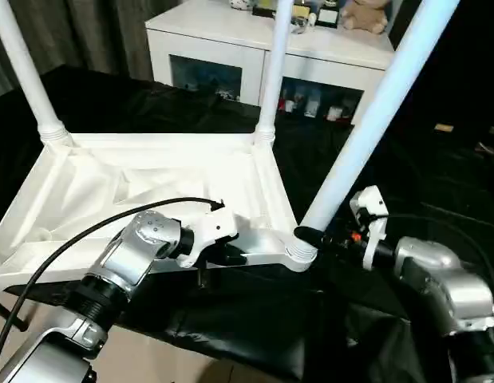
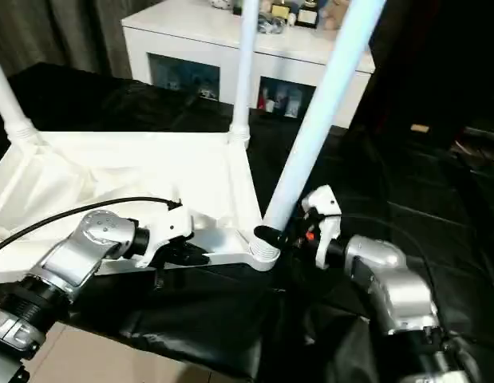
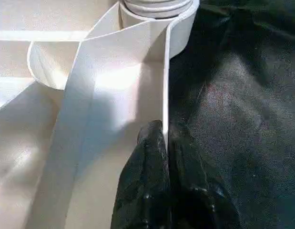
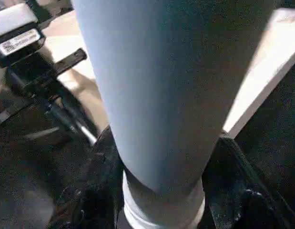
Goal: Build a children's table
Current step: Insert table leg to table base
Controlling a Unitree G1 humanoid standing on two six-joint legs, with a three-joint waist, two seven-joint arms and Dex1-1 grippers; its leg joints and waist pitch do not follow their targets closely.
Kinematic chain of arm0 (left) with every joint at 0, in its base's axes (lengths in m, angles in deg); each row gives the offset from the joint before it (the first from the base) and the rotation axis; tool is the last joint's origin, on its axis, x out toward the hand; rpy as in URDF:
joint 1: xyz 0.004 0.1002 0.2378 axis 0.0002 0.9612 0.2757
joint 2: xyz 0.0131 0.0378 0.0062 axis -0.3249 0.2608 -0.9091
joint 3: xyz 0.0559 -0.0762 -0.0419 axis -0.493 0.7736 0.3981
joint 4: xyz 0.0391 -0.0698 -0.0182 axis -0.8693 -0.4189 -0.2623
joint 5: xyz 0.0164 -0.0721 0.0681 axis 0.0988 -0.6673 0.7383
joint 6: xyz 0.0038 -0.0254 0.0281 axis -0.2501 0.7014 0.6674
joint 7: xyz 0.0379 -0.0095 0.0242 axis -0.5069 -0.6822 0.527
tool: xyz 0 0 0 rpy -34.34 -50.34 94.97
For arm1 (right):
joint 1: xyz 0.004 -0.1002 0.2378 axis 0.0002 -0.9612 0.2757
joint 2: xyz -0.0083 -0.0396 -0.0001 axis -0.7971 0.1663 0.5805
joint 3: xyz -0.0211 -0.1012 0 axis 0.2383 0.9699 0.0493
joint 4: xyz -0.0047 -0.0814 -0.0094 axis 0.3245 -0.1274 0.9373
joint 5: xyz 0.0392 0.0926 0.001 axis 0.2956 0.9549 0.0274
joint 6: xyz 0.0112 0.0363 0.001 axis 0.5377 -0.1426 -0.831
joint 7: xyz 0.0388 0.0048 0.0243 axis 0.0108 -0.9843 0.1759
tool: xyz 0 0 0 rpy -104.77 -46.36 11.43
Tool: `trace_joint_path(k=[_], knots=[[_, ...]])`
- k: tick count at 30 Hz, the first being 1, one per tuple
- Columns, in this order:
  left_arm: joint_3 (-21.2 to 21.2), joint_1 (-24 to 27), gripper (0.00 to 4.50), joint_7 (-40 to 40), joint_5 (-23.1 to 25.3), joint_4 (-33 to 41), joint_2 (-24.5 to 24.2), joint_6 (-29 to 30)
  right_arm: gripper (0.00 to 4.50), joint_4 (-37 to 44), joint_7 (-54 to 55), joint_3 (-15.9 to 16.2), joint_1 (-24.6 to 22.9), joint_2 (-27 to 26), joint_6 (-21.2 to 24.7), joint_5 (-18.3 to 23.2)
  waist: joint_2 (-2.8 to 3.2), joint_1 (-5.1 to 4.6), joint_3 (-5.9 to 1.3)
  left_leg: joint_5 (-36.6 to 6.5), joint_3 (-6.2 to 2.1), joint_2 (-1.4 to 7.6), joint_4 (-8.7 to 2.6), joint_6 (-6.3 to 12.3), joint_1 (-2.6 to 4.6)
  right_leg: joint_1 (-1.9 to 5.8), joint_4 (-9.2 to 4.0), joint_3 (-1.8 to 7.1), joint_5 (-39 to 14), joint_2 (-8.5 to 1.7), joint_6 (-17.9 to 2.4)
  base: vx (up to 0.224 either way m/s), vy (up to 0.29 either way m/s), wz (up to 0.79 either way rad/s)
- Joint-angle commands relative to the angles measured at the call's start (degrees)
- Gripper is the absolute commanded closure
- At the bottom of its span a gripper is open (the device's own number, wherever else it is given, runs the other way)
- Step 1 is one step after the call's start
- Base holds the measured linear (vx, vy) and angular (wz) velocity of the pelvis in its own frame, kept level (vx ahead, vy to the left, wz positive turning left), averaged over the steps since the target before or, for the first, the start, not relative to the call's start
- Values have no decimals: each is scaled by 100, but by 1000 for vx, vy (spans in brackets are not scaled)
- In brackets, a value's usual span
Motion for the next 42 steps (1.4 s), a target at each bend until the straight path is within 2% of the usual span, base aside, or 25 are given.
trace_joint_path(k=[1,3,4,5,6,8,9,11,14,17,21,22,23,26,29,34,36,37,38,39,41,42], knots=[[150,-50,450,243,-3,41,42,39,263,-27,-841,915,-330,44,614,24,26,-3,-156,-1876,-85,240,-484,-34,18,117,-525,207,-1851,-402,-901,0,0,0],[149,-52,450,235,-3,49,38,43,263,50,-1037,1033,-325,193,624,-23,24,23,-166,-1645,-66,240,-464,10,18,142,-489,204,-1458,-394,-1003,0,0,0],[148,-53,450,230,-1,48,33,40,263,59,-1147,1166,-315,331,568,-178,32,36,-173,-1506,-45,234,-443,65,25,139,-469,209,-1211,-392,-1072,0,0,0],[145,-51,450,222,0,52,26,41,263,-136,-1031,1297,-258,402,247,-586,27,43,-179,-1352,-35,233,-429,104,15,162,-446,207,-970,-388,-1138,0,0,0],[146,-50,450,217,3,52,24,40,263,-228,-937,1322,-226,400,115,-724,26,42,-173,-1311,-39,231,-432,107,-2,168,-439,198,-952,-390,-1152,0,0,0],[153,-39,450,200,20,67,23,44,263,-790,-292,1269,-2,243,-548,-1276,44,23,-166,-1407,-39,216,-447,27,-3,163,-465,188,-1251,-406,-1103,0,0,0],[153,-38,450,199,21,69,23,45,263,-819,-254,1254,13,226,-569,-1287,47,8,-150,-1508,-44,223,-459,-5,1,146,-481,193,-1415,-417,-1087,0,0,0],[151,-22,450,197,26,96,29,51,263,-838,-216,1093,116,82,-541,-1086,53,-46,-128,-1972,-89,230,-506,-110,25,135,-531,180,-2061,-402,-935,0,0,0],[150,-31,450,227,26,93,42,17,263,-768,-271,1104,200,22,-452,-995,56,-62,-134,-2262,-113,240,-515,-129,56,101,-563,190,-2334,-409,-835,0,0,0],[153,-62,450,254,33,65,61,-18,263,-820,-435,1174,307,-46,-305,-962,48,-62,-146,-2148,-103,241,-511,-105,45,108,-545,199,-2063,-404,-893,0,0,0],[157,-80,450,248,37,54,74,-1,263,-1184,-397,1206,445,-133,-530,-1194,51,-48,-144,-2009,-84,242,-502,-88,43,107,-528,203,-1863,-409,-993,0,0,0],[165,-68,450,242,48,68,68,10,263,-1229,-339,1082,467,-166,-522,-1112,5,-53,-145,-1962,-83,243,-506,-78,26,129,-518,198,-1800,-403,-998,0,0,0],[172,-49,450,235,50,90,55,22,263,-1196,-352,948,468,-171,-440,-967,37,-33,-143,-1969,-85,249,-512,-83,44,121,-517,201,-1801,-409,-1003,0,0,0],[177,-15,450,227,46,127,33,34,263,-1090,-431,796,449,-103,-311,-792,26,-27,-149,-1893,-72,245,-505,-60,49,136,-496,205,-1541,-397,-1059,0,0,0],[177,7,450,227,44,147,23,33,264,-1003,-563,738,430,14,-247,-734,29,-20,-138,-1896,-71,243,-504,-20,43,146,-506,204,-1659,-405,-1046,0,0,0],[179,14,450,203,54,209,24,19,264,-564,-872,357,511,355,92,-335,25,-19,-130,-1833,-73,238,-501,29,30,158,-519,207,-1776,-404,-1026,0,0,0],[175,15,450,198,58,213,26,12,264,-432,-906,290,534,436,234,-240,17,-11,-141,-1694,-65,238,-484,46,27,159,-505,206,-1635,-407,-1065,0,0,0],[175,15,450,198,58,213,26,12,264,-432,-906,290,534,436,234,-240,35,-8,-140,-1653,-65,238,-481,48,25,161,-499,208,-1575,-407,-1081,0,0,0],[166,14,450,194,61,218,26,8,264,-319,-950,300,552,537,367,-190,21,-6,-147,-1535,-60,236,-471,69,17,176,-484,203,-1443,-402,-1106,0,0,0],[163,16,450,193,62,223,27,4,264,-292,-936,315,562,566,352,-222,40,6,-156,-1462,-59,241,-466,74,24,178,-473,203,-1340,-405,-1125,0,0,0],[154,25,450,188,57,250,30,17,264,-279,-833,304,599,559,400,-275,40,9,-185,-1108,-39,233,-423,124,0,195,-410,196,-709,-386,-1266,0,0,0],[150,29,450,181,56,260,32,23,264,-299,-770,296,627,516,437,-284,37,6,-184,-1036,-38,227,-419,137,-14,204,-397,191,-586,-382,-1289,0,0,0]])
